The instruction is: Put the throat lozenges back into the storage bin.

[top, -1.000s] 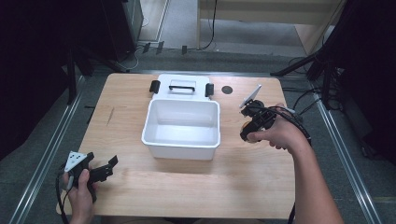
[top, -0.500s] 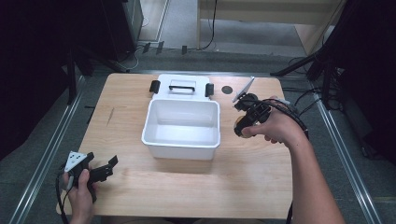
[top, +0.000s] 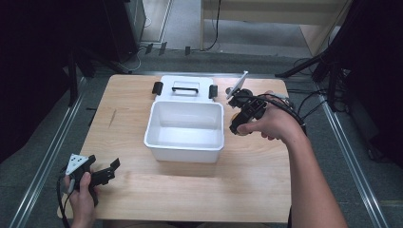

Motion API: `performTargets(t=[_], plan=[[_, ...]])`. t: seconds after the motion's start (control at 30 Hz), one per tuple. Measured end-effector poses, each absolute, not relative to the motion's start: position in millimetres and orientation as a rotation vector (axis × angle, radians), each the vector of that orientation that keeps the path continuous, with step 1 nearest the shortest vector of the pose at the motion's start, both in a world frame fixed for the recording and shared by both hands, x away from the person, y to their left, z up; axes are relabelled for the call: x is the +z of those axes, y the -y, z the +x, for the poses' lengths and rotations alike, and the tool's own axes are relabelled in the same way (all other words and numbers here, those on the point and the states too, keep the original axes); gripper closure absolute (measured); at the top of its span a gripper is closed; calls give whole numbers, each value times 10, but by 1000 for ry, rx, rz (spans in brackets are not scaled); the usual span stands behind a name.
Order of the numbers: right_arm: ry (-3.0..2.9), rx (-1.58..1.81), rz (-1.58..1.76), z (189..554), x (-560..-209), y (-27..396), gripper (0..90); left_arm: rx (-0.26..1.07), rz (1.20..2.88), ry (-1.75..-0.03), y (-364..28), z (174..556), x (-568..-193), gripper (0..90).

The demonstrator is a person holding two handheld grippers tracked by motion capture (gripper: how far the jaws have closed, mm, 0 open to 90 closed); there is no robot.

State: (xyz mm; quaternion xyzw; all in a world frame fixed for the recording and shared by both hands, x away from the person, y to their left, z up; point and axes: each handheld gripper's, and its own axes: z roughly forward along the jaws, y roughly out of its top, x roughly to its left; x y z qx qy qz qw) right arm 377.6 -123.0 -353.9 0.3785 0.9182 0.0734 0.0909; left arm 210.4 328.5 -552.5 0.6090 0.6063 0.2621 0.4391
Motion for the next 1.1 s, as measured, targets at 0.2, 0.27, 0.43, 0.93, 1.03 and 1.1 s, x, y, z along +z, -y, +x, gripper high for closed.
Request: performTargets(t=[0.2,0.27,0.43,0.93,1.03,1.1], plan=[[-2737,218,1097,3779,-3502,1123,215,651,1511,-1506,-3285,2104,-5526,2],[-2740,217,1090,3780,-3492,1081,215,650,1512,-1506,-3285,2105,-5525,2],[-2750,220,1068,3788,-3485,980,215,651,1511,-1506,-3285,2105,-5526,2],[-2782,222,999,3801,-3505,653,215,647,1507,-1507,-3287,2108,-5527,2],[-2784,230,979,3805,-3515,601,215,647,1507,-1506,-3287,2109,-5527,2],[-2789,229,964,3806,-3525,566,215,646,1508,-1507,-3287,2108,-5527,2]])
